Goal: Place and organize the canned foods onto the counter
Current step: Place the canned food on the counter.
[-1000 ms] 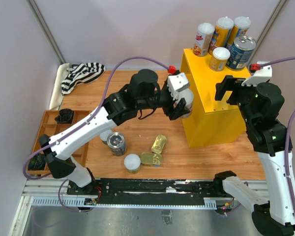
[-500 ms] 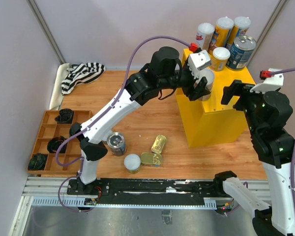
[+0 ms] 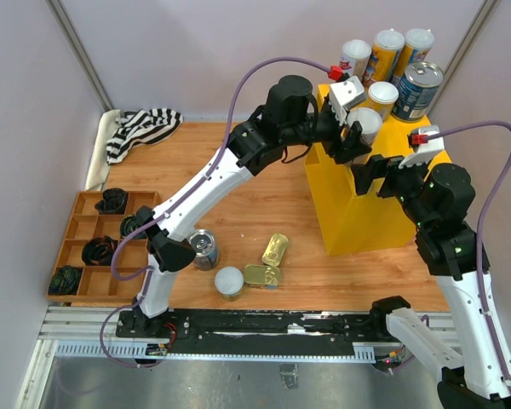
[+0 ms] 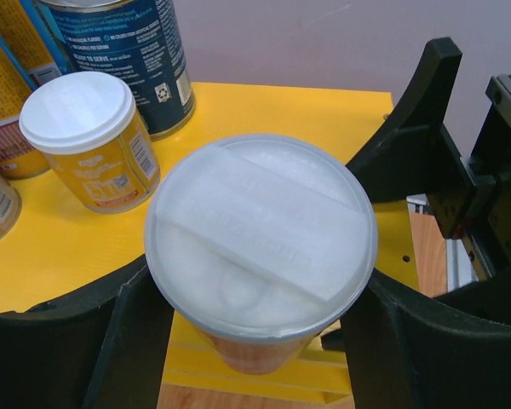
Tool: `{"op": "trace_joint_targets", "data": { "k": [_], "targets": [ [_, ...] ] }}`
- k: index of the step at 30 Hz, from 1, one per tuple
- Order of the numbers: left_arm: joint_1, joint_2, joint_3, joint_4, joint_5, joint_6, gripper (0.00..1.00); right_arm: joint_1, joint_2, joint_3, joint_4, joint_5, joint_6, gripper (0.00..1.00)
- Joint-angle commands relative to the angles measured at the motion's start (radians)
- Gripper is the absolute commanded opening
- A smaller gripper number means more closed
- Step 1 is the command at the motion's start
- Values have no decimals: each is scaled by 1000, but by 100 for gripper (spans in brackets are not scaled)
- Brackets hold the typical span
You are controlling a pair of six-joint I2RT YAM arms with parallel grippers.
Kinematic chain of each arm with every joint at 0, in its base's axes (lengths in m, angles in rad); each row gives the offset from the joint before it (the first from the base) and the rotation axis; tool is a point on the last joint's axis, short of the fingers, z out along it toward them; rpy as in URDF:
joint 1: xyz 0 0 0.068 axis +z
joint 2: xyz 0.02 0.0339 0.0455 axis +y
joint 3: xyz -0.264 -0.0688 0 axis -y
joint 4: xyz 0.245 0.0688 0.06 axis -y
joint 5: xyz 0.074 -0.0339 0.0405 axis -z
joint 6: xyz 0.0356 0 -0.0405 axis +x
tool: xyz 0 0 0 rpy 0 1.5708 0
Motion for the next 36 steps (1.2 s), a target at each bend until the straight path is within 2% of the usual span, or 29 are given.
{"op": "trace_joint_targets", "data": {
  "k": [1, 7, 11, 13, 14, 16, 20, 21, 24, 30, 36],
  "targets": [
    [5, 27, 54, 90, 18, -10, 0, 16, -11, -26, 122, -93, -38, 99],
    [6, 47, 55, 120, 23, -22, 1, 16, -25, -75, 208, -101, -21, 98],
    [9, 60, 55, 135, 8, -30, 1, 15, -9, -84, 221, -75, -10, 82],
    [10, 65, 52, 142, -3, -32, 2, 15, 0, -90, 227, -62, 4, 79],
    [12, 65, 47, 148, -3, -35, 8, 16, 3, -93, 232, -57, 8, 78],
    [15, 64, 33, 167, 0, -42, 34, 15, 10, -97, 240, -45, 22, 76],
    [21, 64, 27, 185, 7, -54, 69, 15, 14, -112, 258, -27, 41, 75],
    [23, 64, 26, 189, 7, -56, 82, 15, 14, -118, 263, -19, 46, 74],
    [33, 58, 16, 191, 3, -64, 99, 16, 17, -124, 269, 4, 54, 71],
    [75, -49, -131, 256, 21, -78, 100, 16, 26, -130, 273, 39, 62, 60],
    [151, -175, -290, 340, 73, -118, 100, 15, 37, -138, 290, -6, 46, 59]
  ]
}}
